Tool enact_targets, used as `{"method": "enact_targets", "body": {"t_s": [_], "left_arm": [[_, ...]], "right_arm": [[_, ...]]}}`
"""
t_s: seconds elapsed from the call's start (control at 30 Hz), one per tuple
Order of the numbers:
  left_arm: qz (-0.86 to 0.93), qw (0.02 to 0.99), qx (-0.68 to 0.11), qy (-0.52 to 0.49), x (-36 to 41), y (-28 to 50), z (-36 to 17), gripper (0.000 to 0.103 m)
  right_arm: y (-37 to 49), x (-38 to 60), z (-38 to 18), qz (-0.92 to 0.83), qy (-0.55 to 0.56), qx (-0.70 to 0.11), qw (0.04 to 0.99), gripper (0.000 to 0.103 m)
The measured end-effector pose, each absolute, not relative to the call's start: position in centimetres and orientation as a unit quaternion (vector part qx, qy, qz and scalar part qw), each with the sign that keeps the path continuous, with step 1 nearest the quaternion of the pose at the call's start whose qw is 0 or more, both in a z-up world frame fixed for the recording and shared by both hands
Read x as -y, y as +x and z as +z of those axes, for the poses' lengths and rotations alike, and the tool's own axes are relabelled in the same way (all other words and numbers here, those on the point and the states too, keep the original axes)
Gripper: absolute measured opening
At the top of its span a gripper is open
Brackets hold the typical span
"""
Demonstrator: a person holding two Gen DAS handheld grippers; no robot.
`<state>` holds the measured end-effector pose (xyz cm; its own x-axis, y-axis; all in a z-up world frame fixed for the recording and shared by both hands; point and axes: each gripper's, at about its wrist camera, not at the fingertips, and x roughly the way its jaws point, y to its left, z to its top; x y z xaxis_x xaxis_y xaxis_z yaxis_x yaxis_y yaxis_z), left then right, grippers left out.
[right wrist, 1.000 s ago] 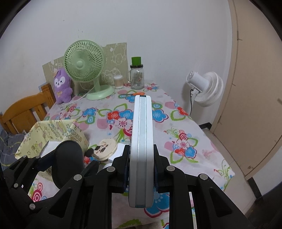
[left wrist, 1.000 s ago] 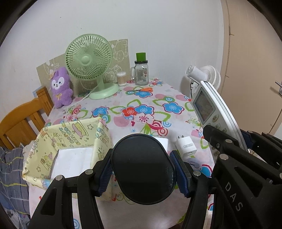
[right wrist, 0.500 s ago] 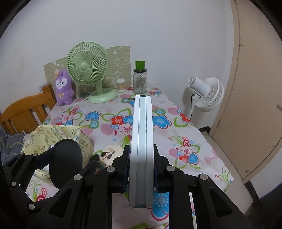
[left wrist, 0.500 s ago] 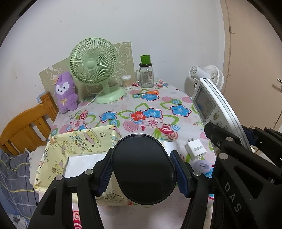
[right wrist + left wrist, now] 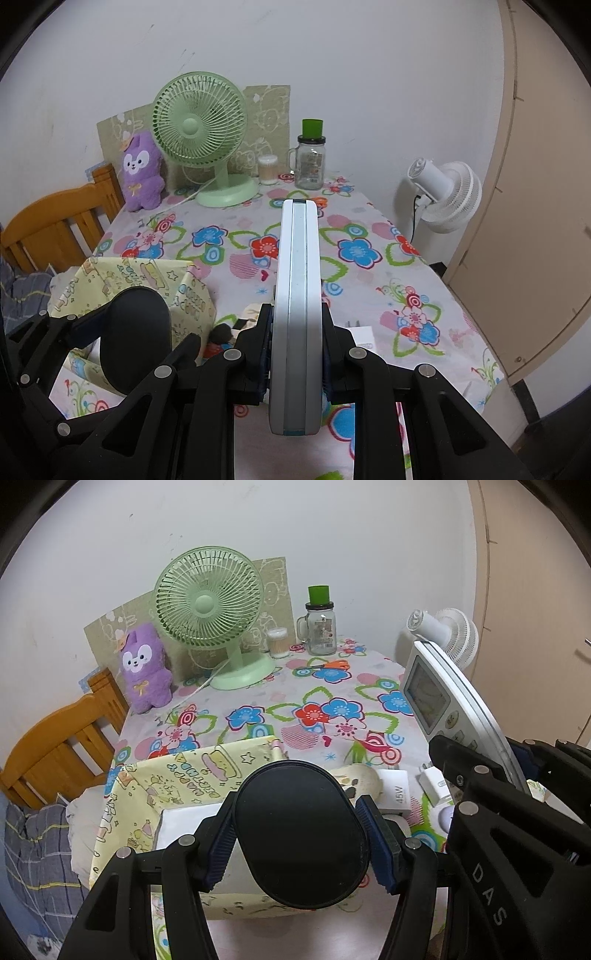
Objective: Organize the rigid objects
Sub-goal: 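Carry the black speaker with the left tool while the right tool carries the remote to the yellow box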
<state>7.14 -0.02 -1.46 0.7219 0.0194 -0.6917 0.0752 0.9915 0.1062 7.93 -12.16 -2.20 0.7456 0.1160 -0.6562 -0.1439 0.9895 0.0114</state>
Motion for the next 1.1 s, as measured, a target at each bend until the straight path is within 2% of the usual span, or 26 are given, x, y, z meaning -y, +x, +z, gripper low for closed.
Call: {"method": "enact_targets", "body": {"t_s": [1.1], "left_arm": [[0.0, 0.909, -0.413, 0.047, -9.5, 8.7, -3.0, 0.065]], "right_arm": [[10.2, 2.1, -3.5, 0.108, -0.022, -0.402, 0.909, 0.024]]}}
